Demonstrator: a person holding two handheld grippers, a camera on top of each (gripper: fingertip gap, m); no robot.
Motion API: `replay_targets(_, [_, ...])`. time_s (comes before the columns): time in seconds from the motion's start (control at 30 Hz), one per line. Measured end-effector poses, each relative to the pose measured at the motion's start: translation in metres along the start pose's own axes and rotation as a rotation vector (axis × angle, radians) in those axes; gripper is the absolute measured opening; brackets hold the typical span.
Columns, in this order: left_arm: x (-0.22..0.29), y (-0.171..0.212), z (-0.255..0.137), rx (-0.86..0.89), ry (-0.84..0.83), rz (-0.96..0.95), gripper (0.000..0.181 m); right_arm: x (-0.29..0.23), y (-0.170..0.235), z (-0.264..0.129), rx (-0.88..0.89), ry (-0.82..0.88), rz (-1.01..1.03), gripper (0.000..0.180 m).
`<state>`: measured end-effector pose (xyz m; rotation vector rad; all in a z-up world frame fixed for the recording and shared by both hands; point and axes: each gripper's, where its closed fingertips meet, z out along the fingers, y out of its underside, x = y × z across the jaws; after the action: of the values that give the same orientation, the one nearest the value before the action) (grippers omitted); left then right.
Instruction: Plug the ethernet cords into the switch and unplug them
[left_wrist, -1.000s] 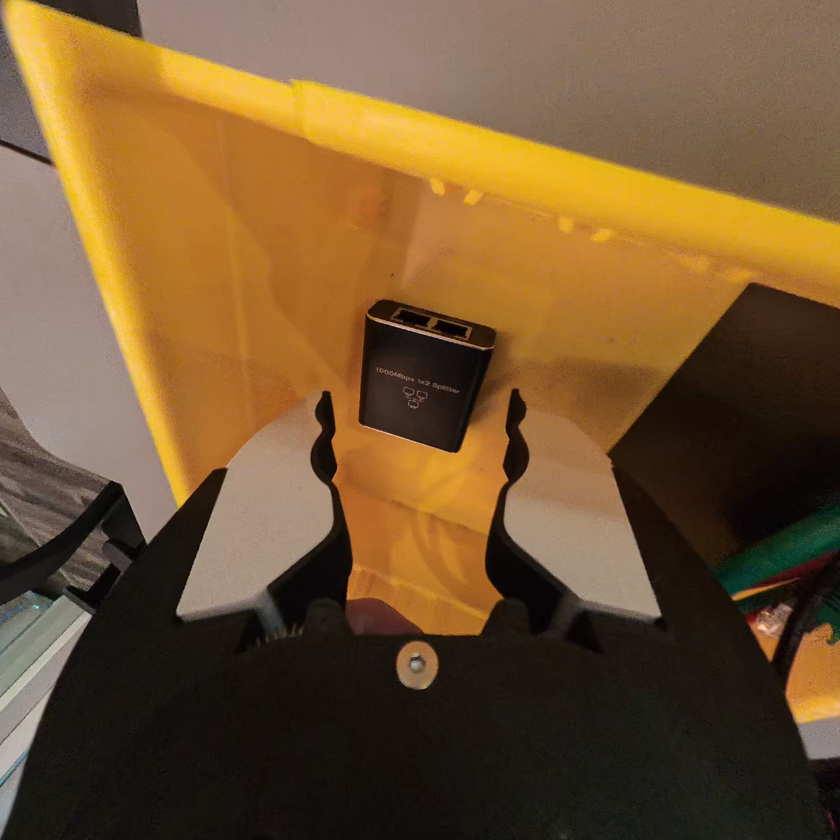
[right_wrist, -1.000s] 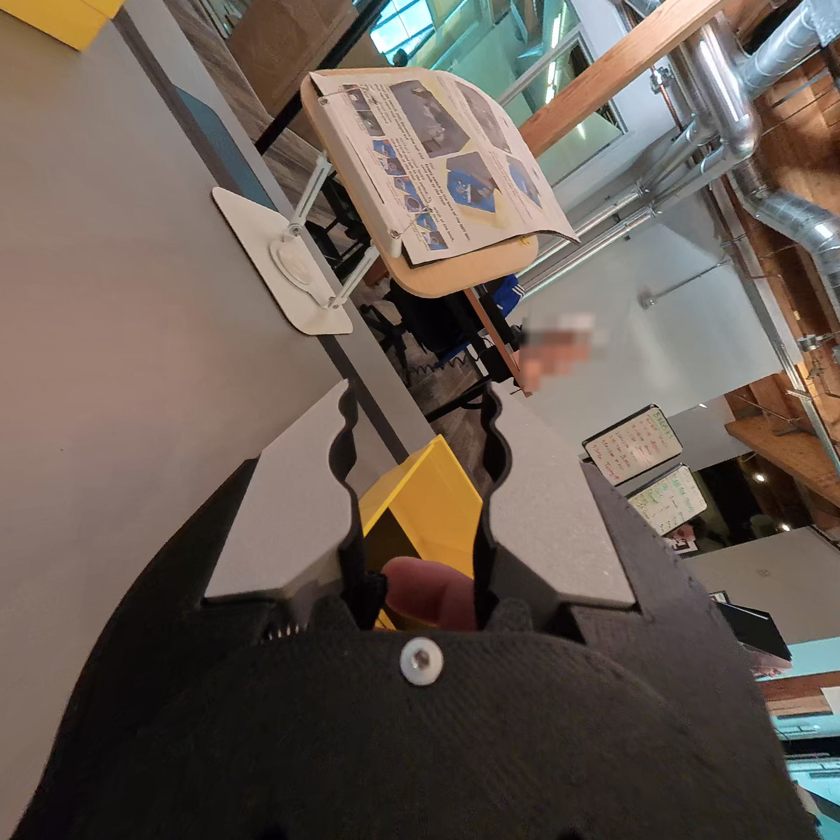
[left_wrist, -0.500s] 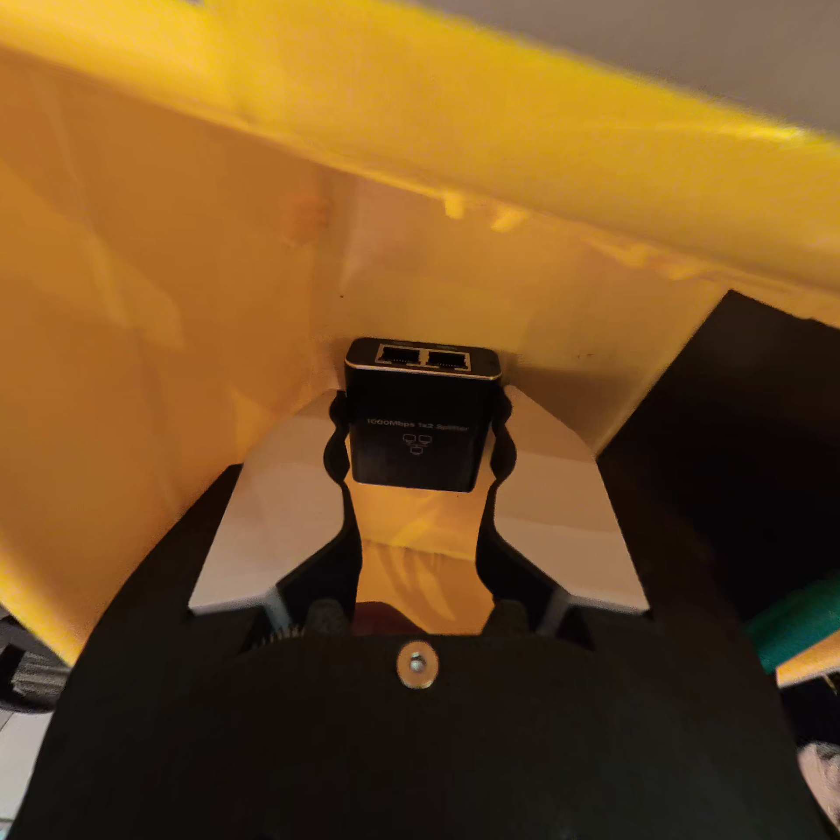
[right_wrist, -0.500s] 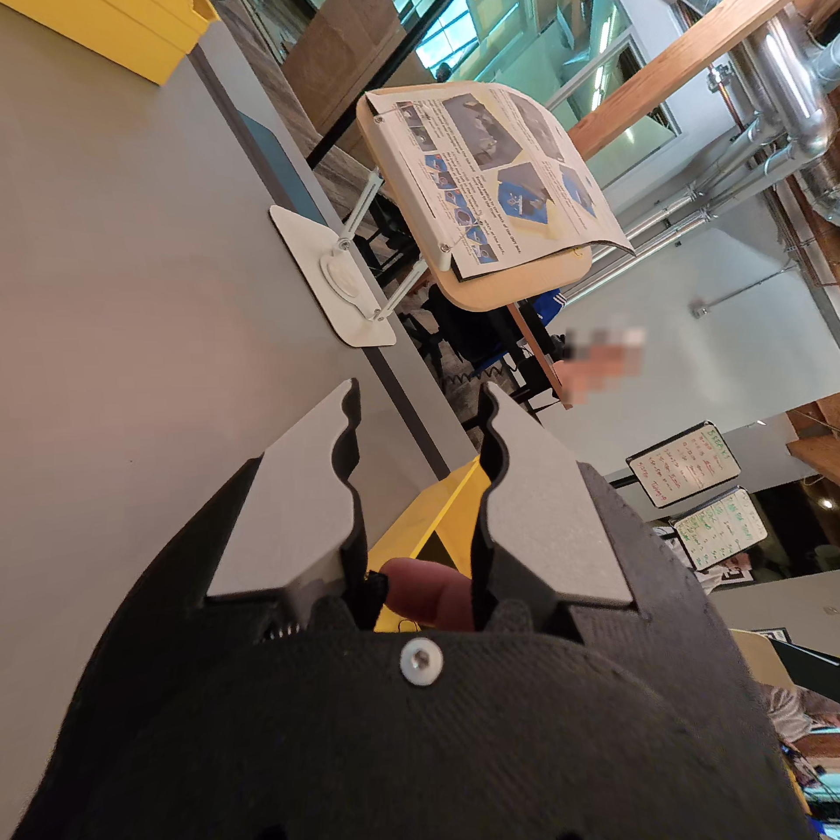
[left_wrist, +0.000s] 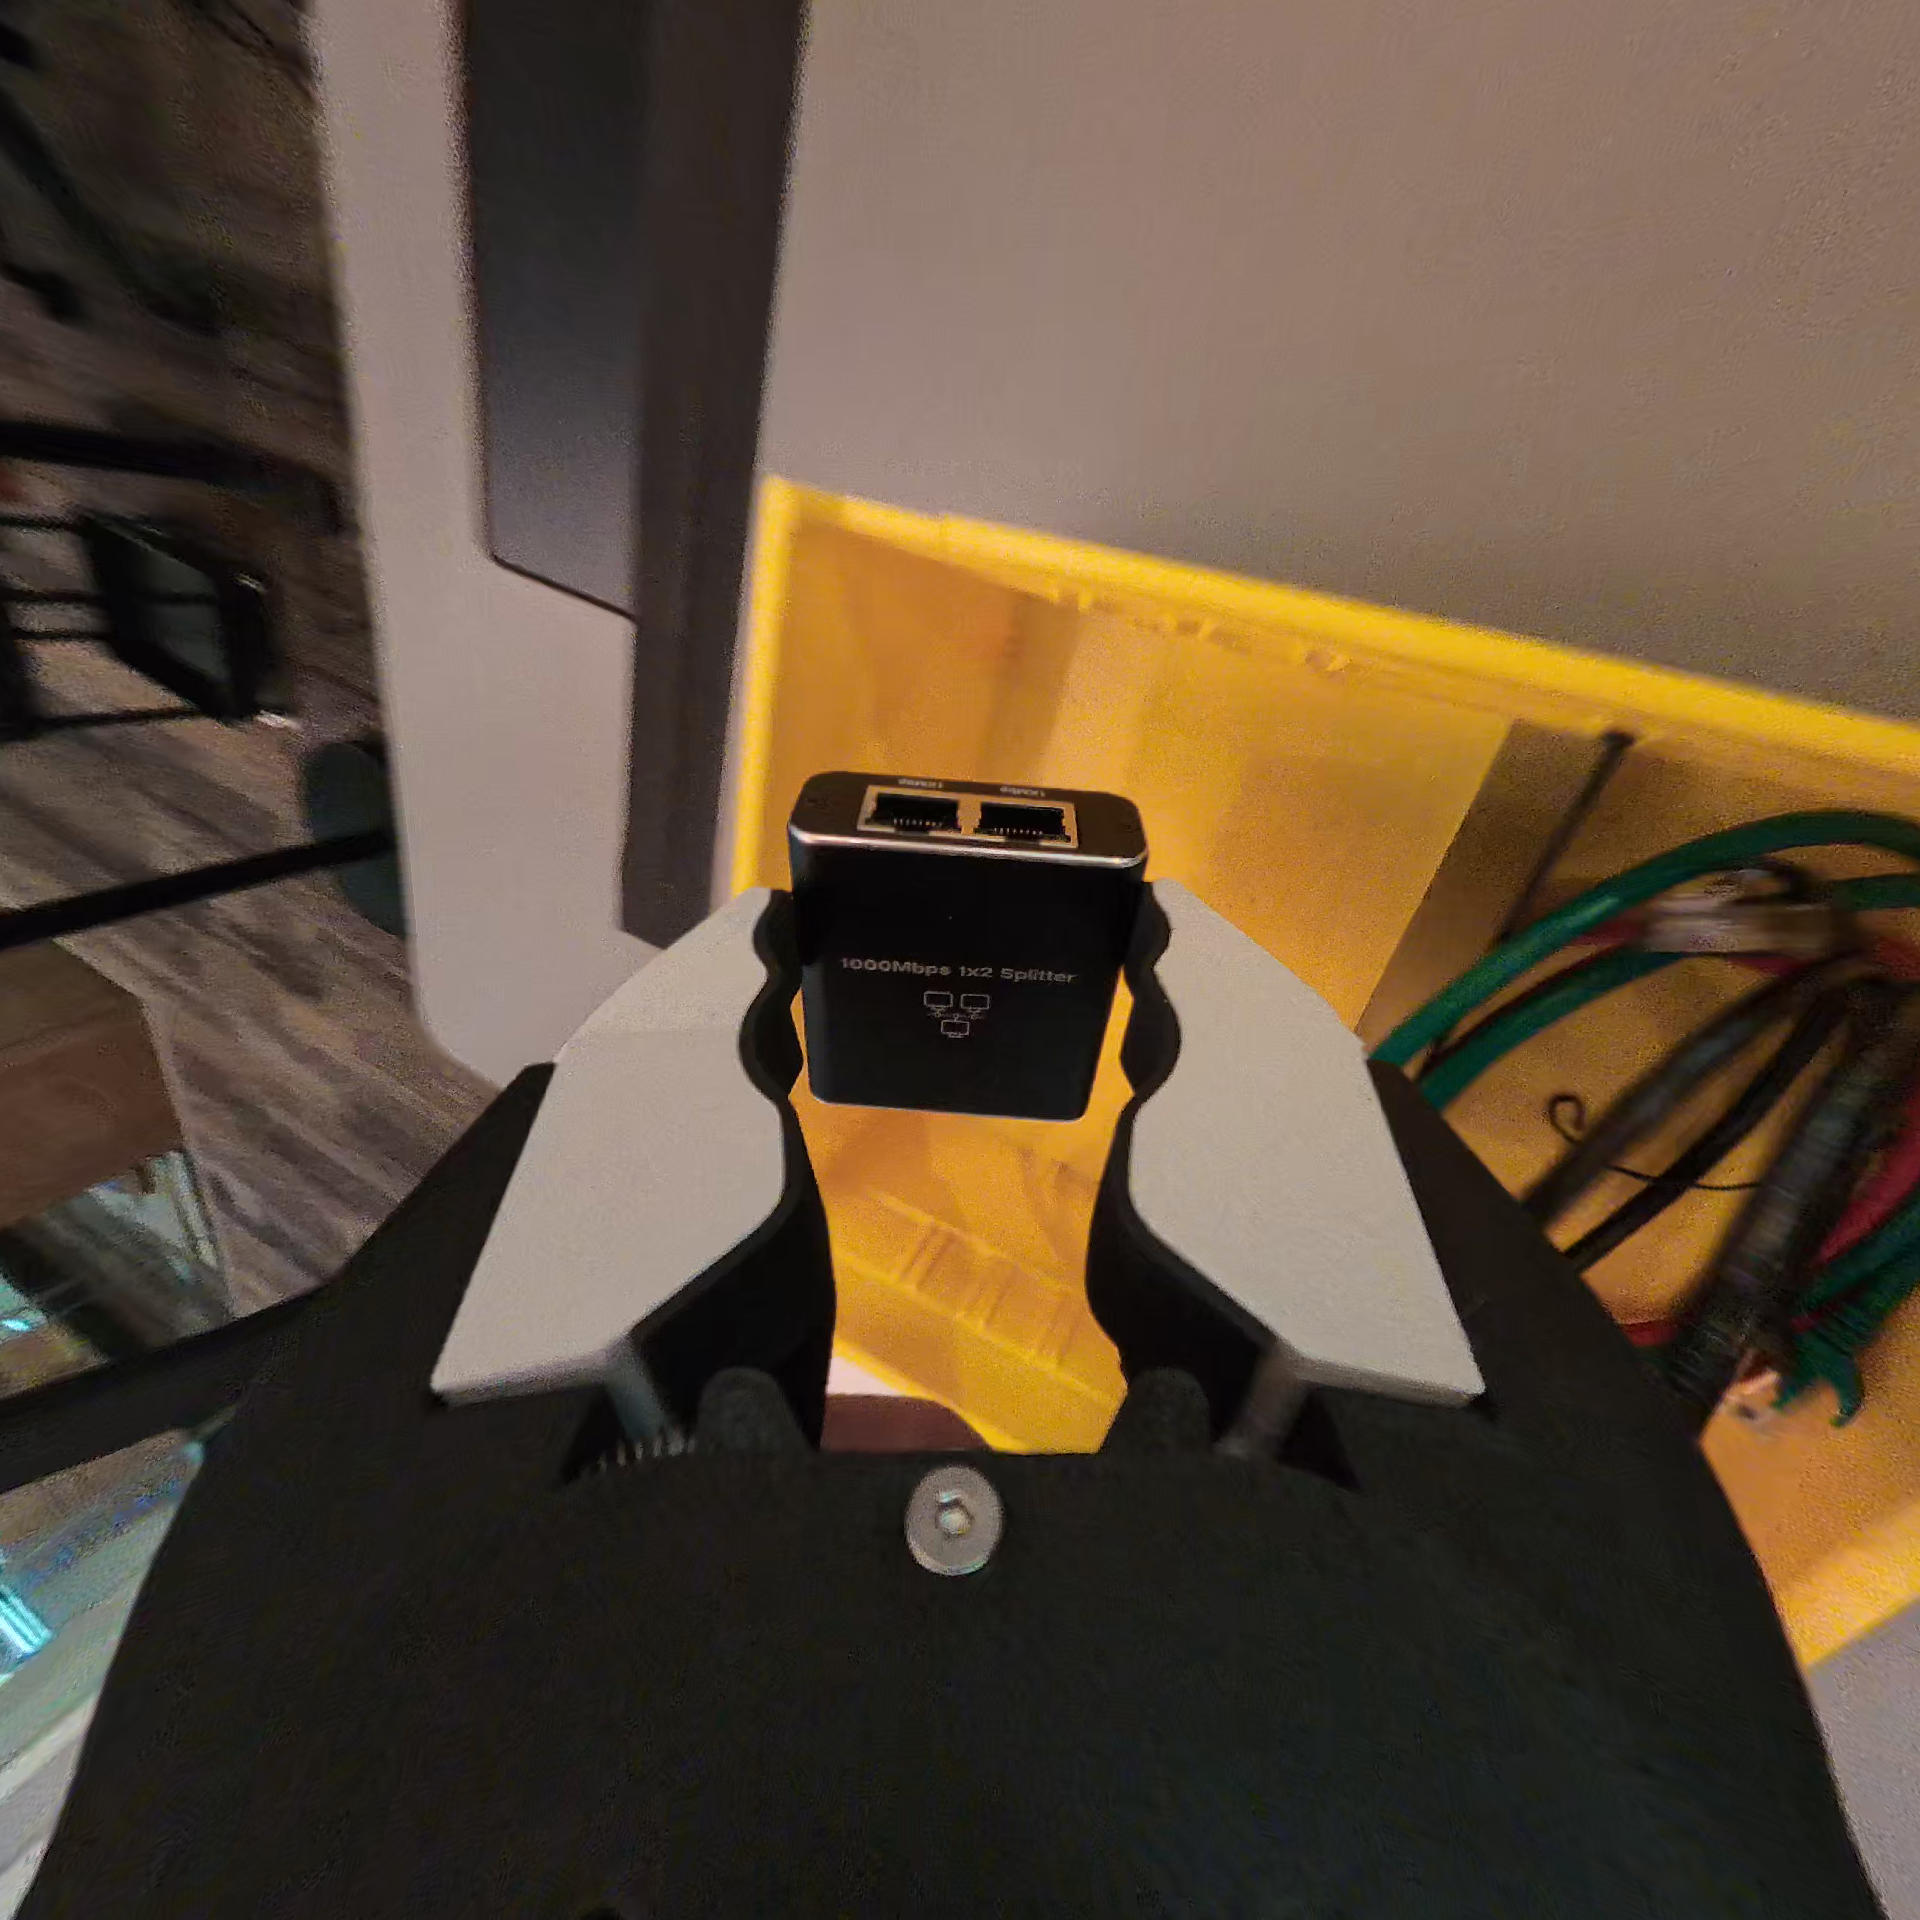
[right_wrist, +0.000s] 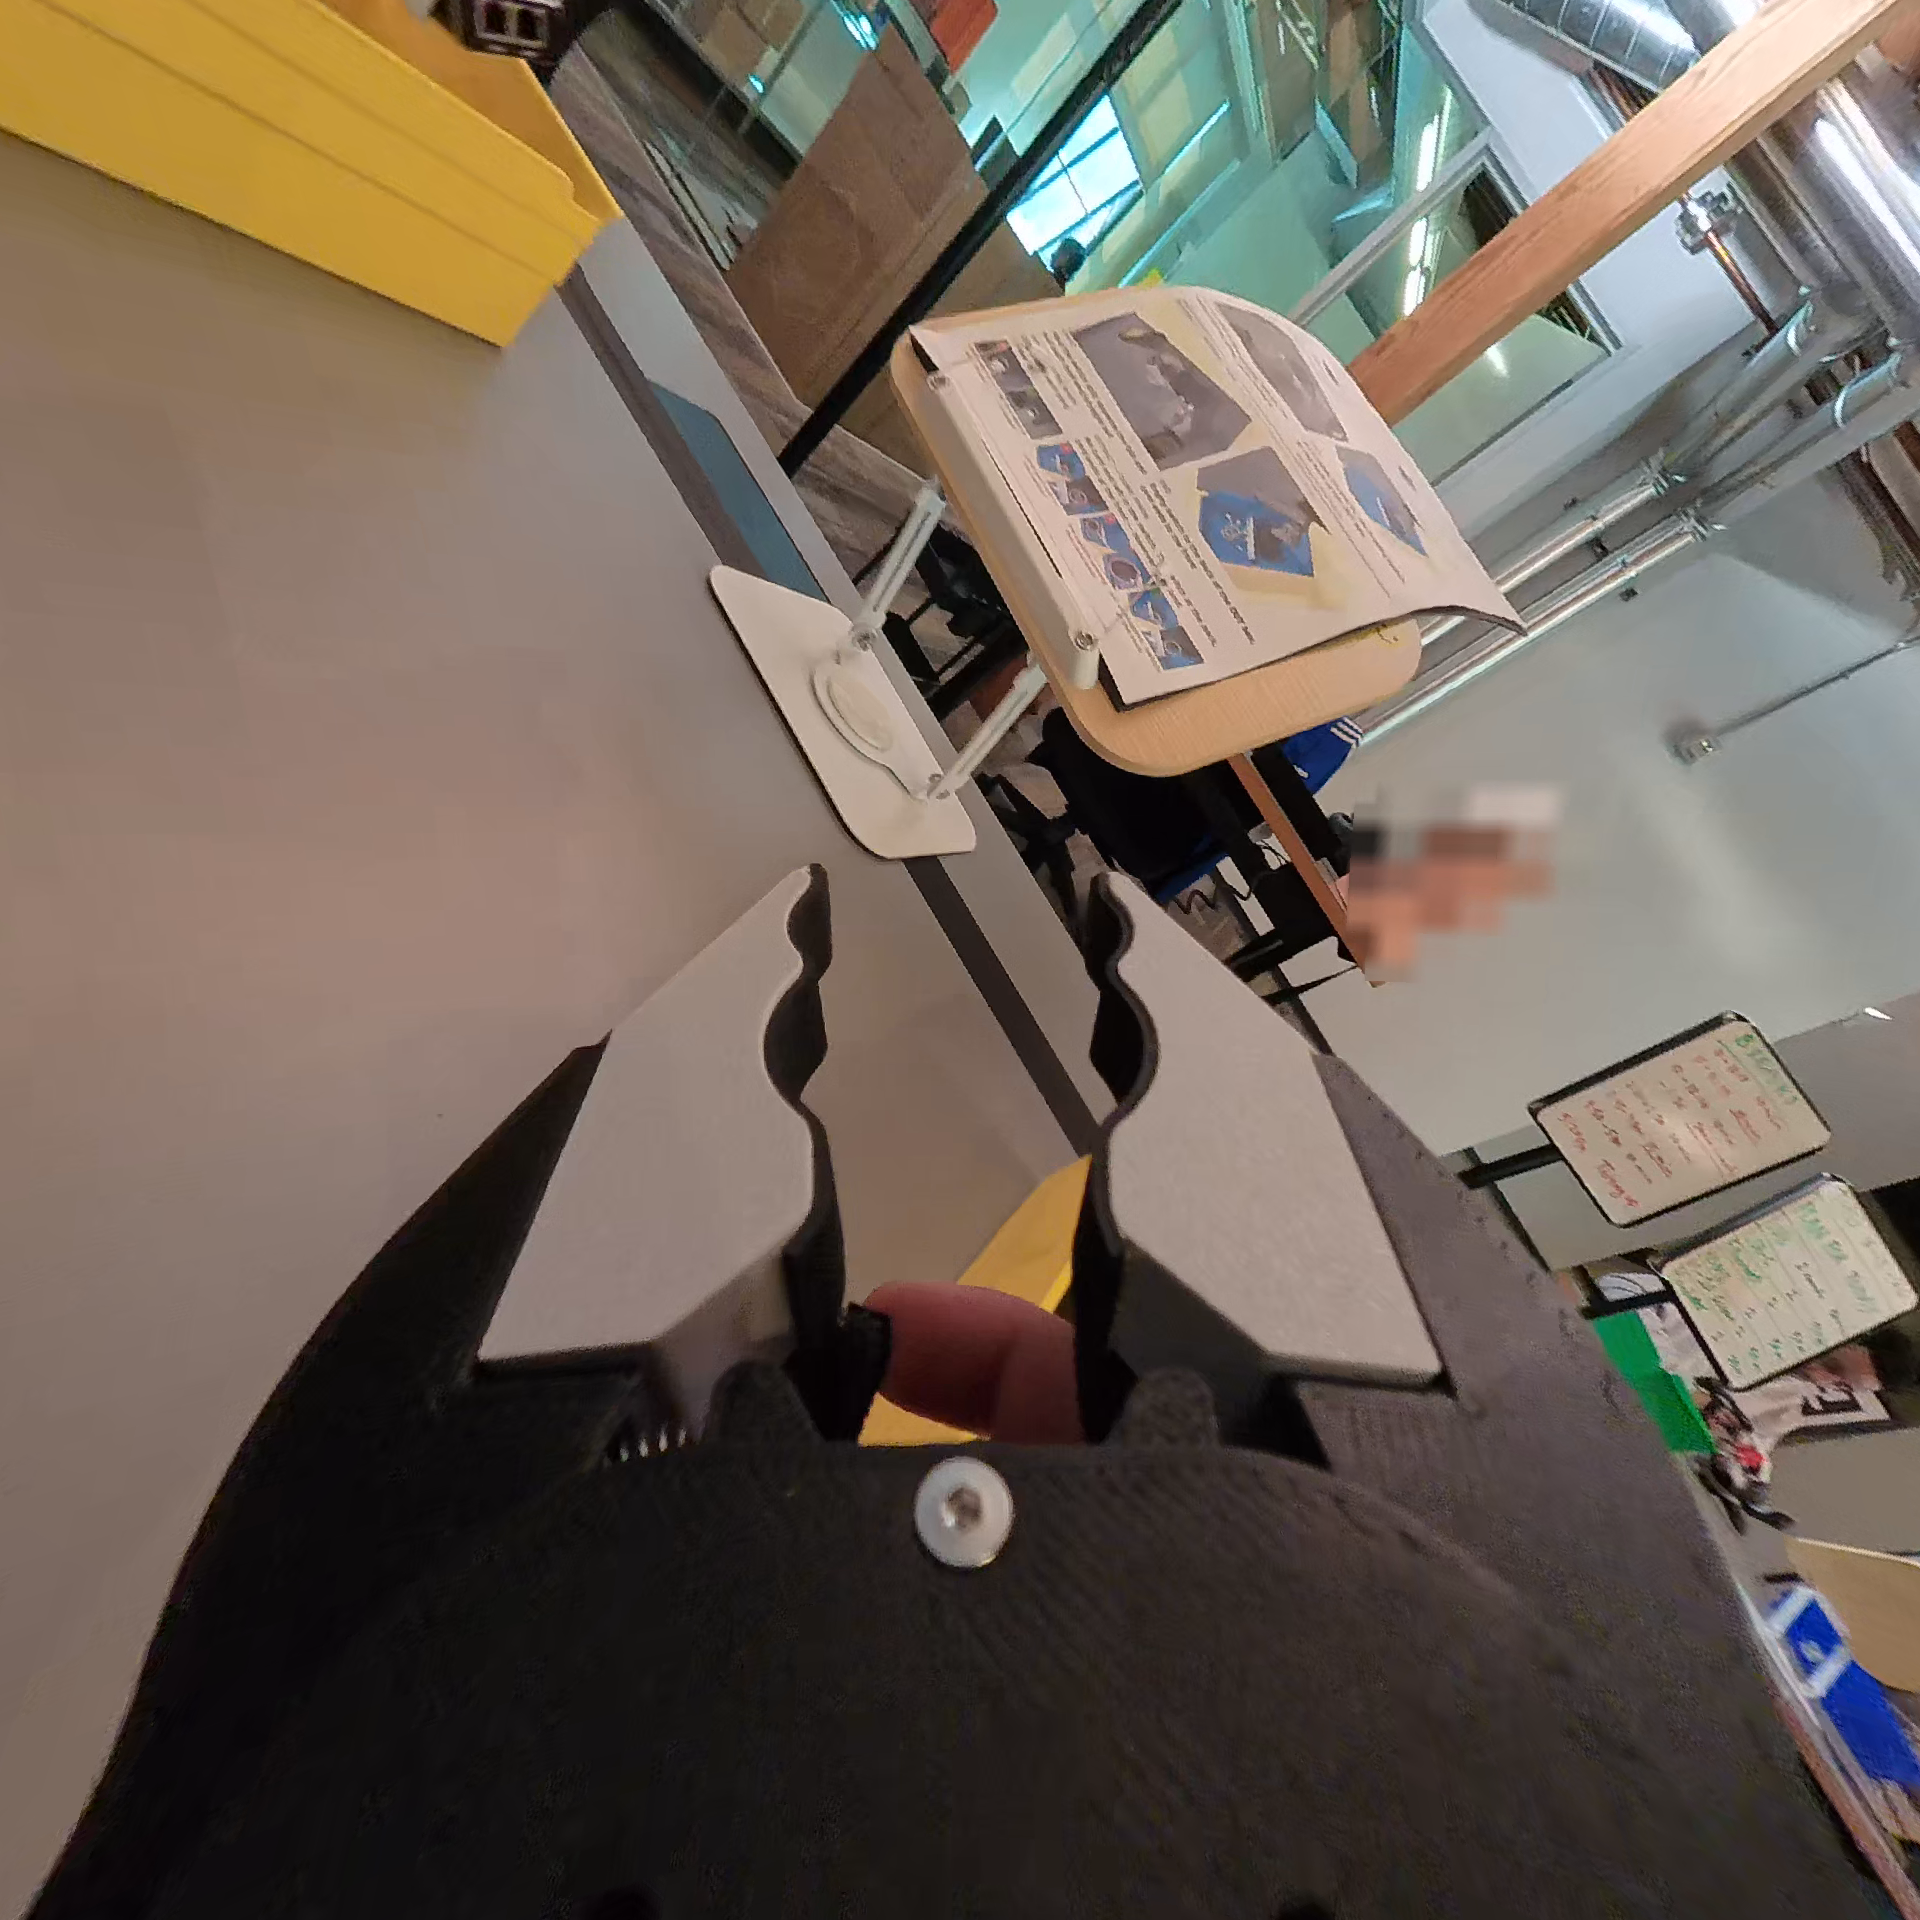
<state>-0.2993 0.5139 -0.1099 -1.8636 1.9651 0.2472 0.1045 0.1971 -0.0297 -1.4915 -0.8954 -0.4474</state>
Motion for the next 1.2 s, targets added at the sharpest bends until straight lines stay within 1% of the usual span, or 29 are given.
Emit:
replay_targets(0.07, [0.002,-0.024,-0.031,0.055,-0.055,0.038,0.06,-0.005,-0.006,0.001,0.016,-0.015,0.016,0.047])
replay_targets(0.13, [0.018,-0.056,-0.054,0.088,-0.065,0.117,0.06,-0.011,-0.011,0.002,0.026,-0.027,0.025,0.047])
replay_targets(0.23, [0.057,-0.115,-0.069,0.13,-0.058,0.269,0.06,-0.021,-0.019,0.002,0.035,-0.04,0.045,0.047])
replay_targets(0.3, [0.088,-0.153,-0.066,0.145,-0.037,0.374,0.06,-0.026,-0.021,0.002,0.024,-0.039,0.094,0.047])
replay_targets(0.4, [0.133,-0.201,-0.05,0.161,0.003,0.476,0.06,-0.04,-0.018,0.003,0.003,-0.056,0.206,0.049])
replay_targets(0.53, [0.176,-0.244,-0.022,0.196,0.059,0.526,0.06,-0.061,0.001,0.006,-0.039,-0.083,0.284,0.05])
replay_targets(0.7, [0.211,-0.268,0.01,0.199,0.14,0.525,0.06,-0.072,0.023,0.011,-0.076,-0.1,0.337,0.052])
replay_targets(0.9, [0.242,-0.273,0.036,0.169,0.226,0.522,0.06,-0.076,0.043,0.016,-0.113,-0.114,0.385,0.054])
replay_targets(1.1, [0.262,-0.277,0.046,0.154,0.279,0.537,0.059,-0.082,0.052,0.018,-0.141,-0.131,0.387,0.054])
replay_targets(1.2, [0.267,-0.281,0.046,0.166,0.312,0.536,0.059,-0.086,0.055,0.019,-0.149,-0.142,0.386,0.054])
